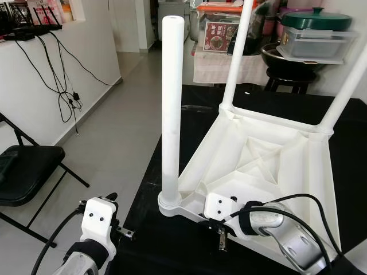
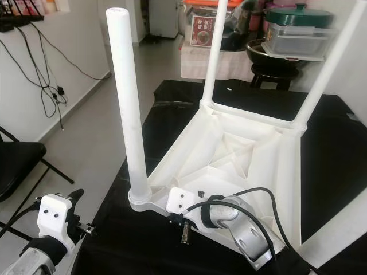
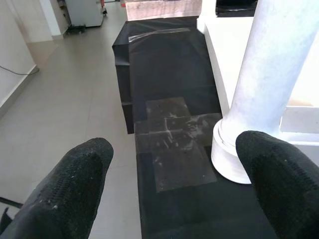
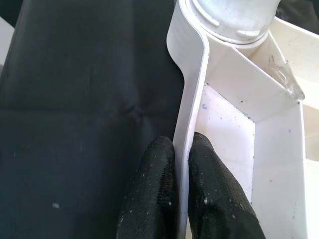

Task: Building children table

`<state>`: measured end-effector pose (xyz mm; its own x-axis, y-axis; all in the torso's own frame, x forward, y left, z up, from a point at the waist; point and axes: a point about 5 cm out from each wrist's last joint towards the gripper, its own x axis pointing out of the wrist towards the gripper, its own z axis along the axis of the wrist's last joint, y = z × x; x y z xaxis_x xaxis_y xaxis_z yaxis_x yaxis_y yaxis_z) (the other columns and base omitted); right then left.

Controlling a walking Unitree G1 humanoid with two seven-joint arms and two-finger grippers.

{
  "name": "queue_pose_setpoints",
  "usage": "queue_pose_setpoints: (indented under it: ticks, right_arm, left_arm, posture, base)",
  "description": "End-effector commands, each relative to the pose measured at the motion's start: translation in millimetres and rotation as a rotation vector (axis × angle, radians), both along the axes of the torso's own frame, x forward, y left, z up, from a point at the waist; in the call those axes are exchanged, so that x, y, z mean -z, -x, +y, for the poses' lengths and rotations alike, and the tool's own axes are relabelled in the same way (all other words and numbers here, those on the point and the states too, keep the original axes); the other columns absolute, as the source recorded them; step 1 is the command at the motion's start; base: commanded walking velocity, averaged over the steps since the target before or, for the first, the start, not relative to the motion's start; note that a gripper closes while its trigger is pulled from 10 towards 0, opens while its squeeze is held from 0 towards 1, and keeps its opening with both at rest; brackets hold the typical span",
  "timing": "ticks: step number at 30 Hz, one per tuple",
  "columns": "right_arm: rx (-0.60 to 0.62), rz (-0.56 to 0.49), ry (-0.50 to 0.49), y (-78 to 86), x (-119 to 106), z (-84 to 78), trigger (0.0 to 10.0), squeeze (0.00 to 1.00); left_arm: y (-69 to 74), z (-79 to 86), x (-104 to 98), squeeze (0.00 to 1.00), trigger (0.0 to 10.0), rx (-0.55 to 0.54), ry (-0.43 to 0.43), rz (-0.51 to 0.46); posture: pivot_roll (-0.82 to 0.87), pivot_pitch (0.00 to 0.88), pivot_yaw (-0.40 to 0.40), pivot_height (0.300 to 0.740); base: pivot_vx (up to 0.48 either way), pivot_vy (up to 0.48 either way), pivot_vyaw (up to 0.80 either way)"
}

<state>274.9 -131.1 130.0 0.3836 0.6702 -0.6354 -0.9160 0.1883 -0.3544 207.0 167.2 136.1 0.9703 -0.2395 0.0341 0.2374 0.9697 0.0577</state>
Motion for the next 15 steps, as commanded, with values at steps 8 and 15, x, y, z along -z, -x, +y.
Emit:
queue_pose_setpoints:
  ticks: [8,15]
  right_arm:
    - [-0.071,-0.02,-0.069,-1.4,-33.3,-32.8,0.0,0.0]
    - [-0.164,0.11,-0.155,20.1,-44.2,-38.0,0.0,0.0]
  left_arm:
    - [2.5,2.7,-0.8,0.0,10.0,0.013,-0.019,0.007]
    - [1.7,4.2,-0.6,0.0,10.0,0.021,-0.025,0.012]
  posture:
    - [0.02,0.075,-0.043,0.74]
    - [0.02,0.075,-0.028,0.74]
  base:
    - [0.0,0.0,0.0]
    - [0.0,0.0,0.0]
